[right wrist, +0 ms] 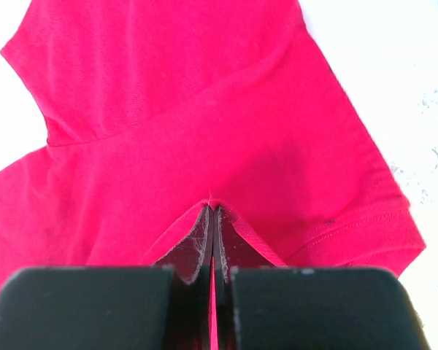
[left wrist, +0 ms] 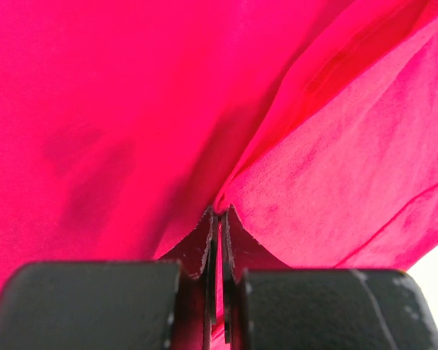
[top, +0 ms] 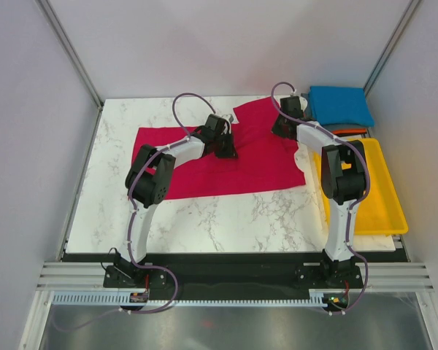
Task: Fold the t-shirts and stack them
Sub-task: Fold the tshirt
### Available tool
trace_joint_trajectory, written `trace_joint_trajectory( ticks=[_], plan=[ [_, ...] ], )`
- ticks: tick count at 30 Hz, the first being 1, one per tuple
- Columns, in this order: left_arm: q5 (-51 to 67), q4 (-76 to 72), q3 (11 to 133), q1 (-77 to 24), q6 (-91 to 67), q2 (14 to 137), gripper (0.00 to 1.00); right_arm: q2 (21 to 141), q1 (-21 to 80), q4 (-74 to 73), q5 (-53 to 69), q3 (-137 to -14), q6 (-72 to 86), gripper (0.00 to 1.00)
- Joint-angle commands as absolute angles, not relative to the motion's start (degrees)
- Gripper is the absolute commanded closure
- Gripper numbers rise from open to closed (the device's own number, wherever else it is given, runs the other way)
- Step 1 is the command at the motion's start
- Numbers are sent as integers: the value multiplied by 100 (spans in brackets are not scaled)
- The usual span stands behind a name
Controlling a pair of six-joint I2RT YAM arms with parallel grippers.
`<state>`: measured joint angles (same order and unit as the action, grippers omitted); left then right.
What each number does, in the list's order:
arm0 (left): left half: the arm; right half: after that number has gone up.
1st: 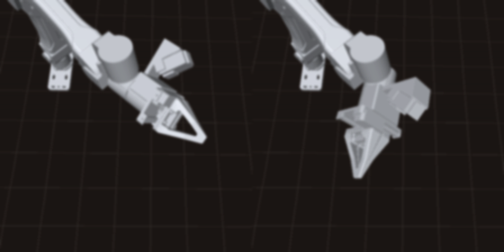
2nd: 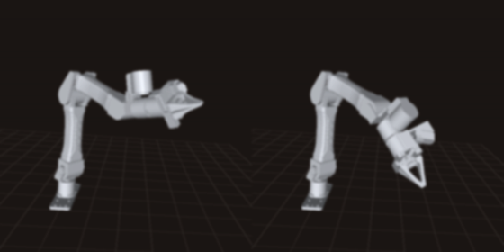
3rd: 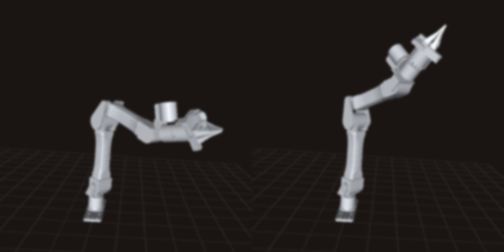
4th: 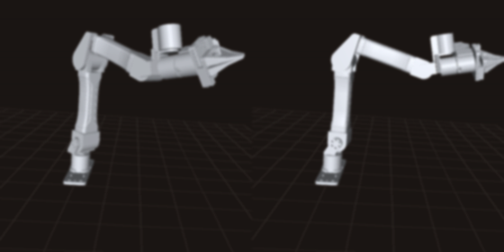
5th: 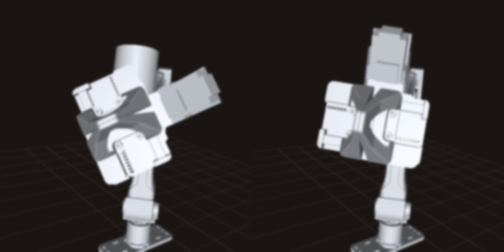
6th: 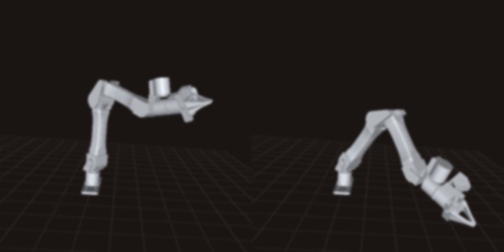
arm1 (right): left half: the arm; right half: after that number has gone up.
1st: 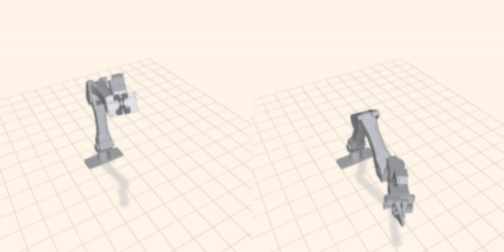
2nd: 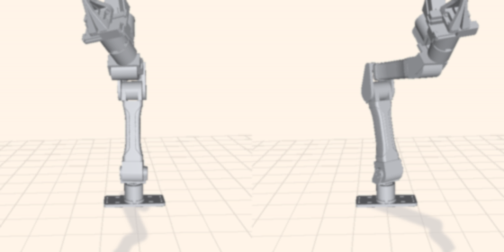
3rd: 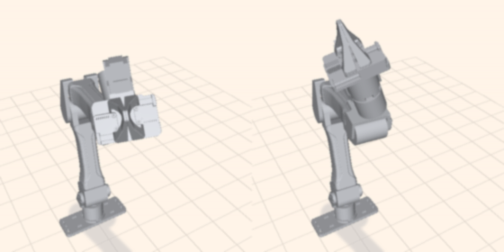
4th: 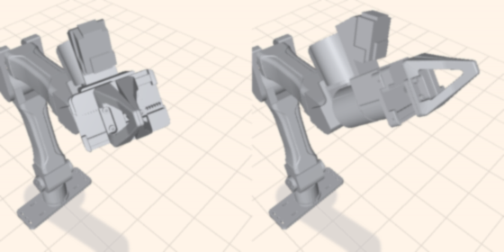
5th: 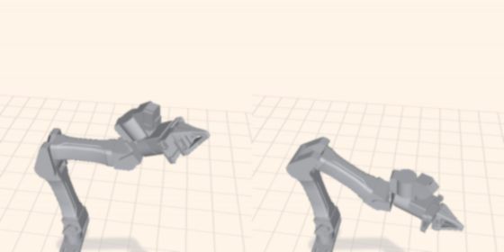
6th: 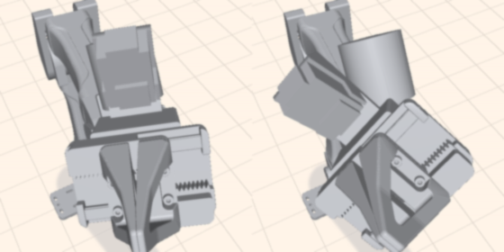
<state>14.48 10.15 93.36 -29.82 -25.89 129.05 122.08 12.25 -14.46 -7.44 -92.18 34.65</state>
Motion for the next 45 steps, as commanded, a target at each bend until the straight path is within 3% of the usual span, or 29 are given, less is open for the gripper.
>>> trace_joint_trajectory(
  ticks=[1,7,10,11,14,17,26,33,45],
  plan=[
    [1046,1072,9264,-2988,-2777,12577,98,12173,1213,-950,-914,-9123,3332,100],
    [923,1160,9255,-2980,-2821,12612,98,12357,1213,-773,-650,-9149,2883,99],
    [844,1326,9395,-2988,-2865,12604,93,12340,1213,-1080,-913,-9184,2979,92],
    [844,1388,9430,-2980,-2874,12595,84,12322,1213,-1220,-958,-9289,3014,88],
    [809,1660,9571,-2979,-2892,12437,70,12104,1213,-2072,-1229,-9614,3050,65],
    [782,1994,9668,-2979,-2909,12191,70,11753,1213,-2925,-1336,-9668,3137,60],
    [624,2364,8483,-2962,-2734,10839,69,10434,1204,-3402,-1152,-8097,3278,77],
    [703,2417,7331,-2550,-2865,10249,68,10231,1222,-2928,-949,-7068,3155,78],
    [220,2391,6039,-2004,-3384,10081,67,9422,1230,-3015,-1810,-5608,3261,80]
  ],
)
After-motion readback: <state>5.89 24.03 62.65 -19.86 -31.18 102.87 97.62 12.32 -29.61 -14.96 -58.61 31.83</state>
